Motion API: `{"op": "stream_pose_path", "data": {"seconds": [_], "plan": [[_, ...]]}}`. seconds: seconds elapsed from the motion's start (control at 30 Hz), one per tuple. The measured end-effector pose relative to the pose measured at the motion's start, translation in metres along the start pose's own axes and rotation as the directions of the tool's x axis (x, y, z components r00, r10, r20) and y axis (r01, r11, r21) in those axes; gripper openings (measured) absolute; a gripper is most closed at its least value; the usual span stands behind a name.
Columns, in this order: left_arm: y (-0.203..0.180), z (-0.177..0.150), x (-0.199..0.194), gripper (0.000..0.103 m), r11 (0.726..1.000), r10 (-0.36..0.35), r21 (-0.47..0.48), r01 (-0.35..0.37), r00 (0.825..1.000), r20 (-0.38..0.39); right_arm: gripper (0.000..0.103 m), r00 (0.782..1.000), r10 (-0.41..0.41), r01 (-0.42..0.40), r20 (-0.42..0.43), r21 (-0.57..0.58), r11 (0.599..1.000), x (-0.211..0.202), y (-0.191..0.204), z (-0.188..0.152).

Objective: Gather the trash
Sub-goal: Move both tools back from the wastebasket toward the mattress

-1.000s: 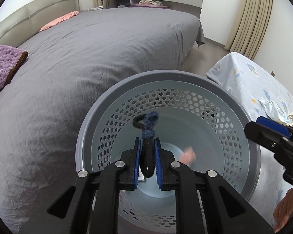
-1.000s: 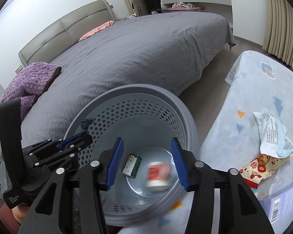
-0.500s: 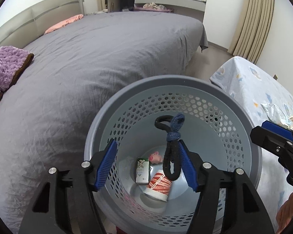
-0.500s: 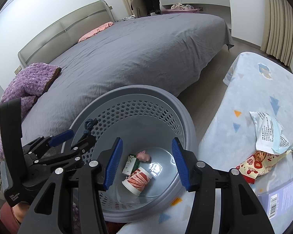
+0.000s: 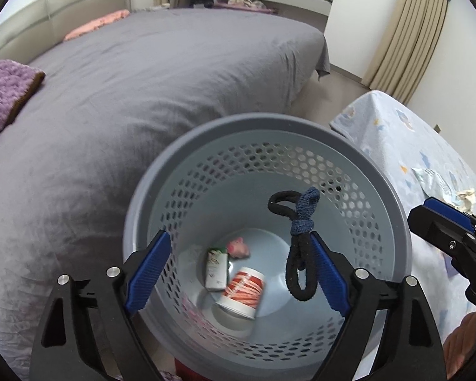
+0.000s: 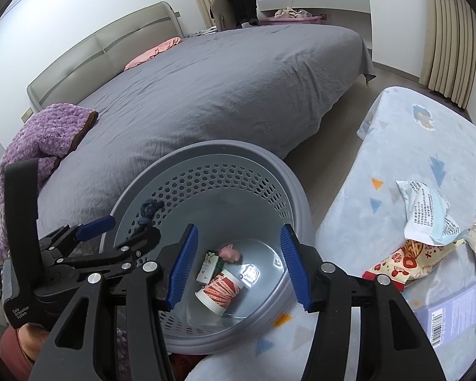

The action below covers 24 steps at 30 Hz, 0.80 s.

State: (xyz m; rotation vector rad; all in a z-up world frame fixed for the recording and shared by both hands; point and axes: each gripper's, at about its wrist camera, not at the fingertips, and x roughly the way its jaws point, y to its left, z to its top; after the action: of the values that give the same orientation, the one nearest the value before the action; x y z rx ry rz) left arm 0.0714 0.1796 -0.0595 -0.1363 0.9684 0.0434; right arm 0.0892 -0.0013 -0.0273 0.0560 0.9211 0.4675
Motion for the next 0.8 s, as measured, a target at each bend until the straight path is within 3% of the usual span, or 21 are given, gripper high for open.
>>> {"op": "stream_pose_path", "data": {"seconds": [0.17, 0.27, 0.37, 0.47, 0.53, 0.63, 0.8], "plan": [[-0.004, 0.000, 0.003, 0.085, 1.000, 0.004, 0.012, -0.003, 1.000, -0.027, 0.052, 1.000, -0.010, 0.010, 0.007, 0.010, 1.000, -0.007, -0.003, -0.001], [-0.016, -0.001, -0.005, 0.090, 0.982, 0.153, 0.102, -0.157, 0.987, 0.042, 0.052, 1.000, -0.018, 0.018, 0.014, 0.014, 1.000, -0.014, -0.006, -0.003], [-0.008, -0.002, 0.003, 0.090, 0.999, 0.029, 0.046, -0.027, 0.999, -0.043, 0.052, 0.999, -0.024, 0.024, 0.021, 0.018, 1.000, -0.019, -0.007, -0.004], [-0.015, -0.004, 0.008, 0.090, 0.991, 0.090, 0.102, -0.084, 0.994, -0.055, 0.052, 0.999, -0.030, 0.030, 0.026, 0.024, 0.999, -0.025, -0.008, -0.007], [-0.015, -0.004, 0.008, 0.090, 0.996, 0.031, 0.081, -0.025, 0.997, -0.077, 0.052, 0.999, -0.032, 0.031, 0.030, 0.029, 0.999, -0.030, -0.010, -0.009], [-0.018, -0.004, -0.001, 0.090, 0.992, 0.063, 0.109, -0.060, 0.997, -0.032, 0.052, 0.999, -0.039, 0.038, 0.034, 0.033, 0.999, -0.035, -0.012, -0.010], [-0.024, -0.006, -0.015, 0.092, 0.990, 0.058, 0.127, -0.060, 0.998, 0.022, 0.052, 0.997, -0.046, 0.044, 0.054, 0.041, 0.998, -0.048, -0.015, -0.013]]}}
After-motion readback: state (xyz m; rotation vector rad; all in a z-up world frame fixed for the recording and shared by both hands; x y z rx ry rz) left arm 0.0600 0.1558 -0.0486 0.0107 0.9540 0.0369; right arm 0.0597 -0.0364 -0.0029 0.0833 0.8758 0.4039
